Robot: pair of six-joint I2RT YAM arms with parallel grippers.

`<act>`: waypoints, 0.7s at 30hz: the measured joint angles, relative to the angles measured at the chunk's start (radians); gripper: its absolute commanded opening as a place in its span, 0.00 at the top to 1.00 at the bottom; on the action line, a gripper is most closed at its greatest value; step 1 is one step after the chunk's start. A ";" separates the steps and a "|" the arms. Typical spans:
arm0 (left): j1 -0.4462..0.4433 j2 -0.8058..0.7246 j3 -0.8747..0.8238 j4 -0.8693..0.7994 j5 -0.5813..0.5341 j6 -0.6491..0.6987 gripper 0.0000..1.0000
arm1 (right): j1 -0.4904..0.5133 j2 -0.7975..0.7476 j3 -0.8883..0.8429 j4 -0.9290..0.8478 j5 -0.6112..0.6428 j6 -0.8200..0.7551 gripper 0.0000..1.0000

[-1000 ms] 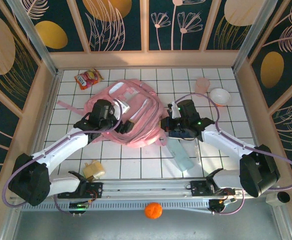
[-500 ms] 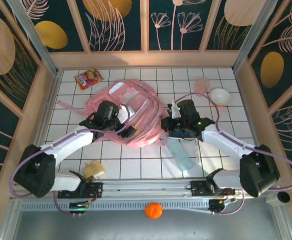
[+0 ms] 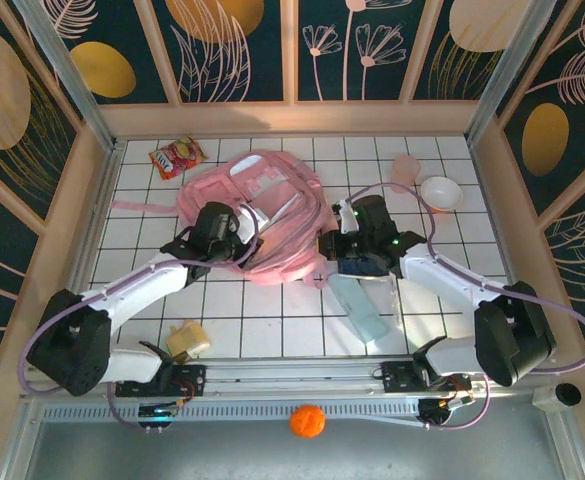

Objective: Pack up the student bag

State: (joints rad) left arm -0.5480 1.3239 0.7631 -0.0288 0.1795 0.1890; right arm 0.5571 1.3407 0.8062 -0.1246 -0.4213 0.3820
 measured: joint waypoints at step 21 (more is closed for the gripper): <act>-0.049 -0.045 0.159 -0.238 -0.245 -0.515 1.00 | -0.021 0.200 0.209 0.092 -0.004 -0.029 1.00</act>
State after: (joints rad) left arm -0.5968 1.2785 0.9226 -0.2668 -0.0654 -0.3260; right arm 0.5362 1.5406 1.0157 -0.0322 -0.4252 0.3534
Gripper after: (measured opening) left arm 0.051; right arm 0.050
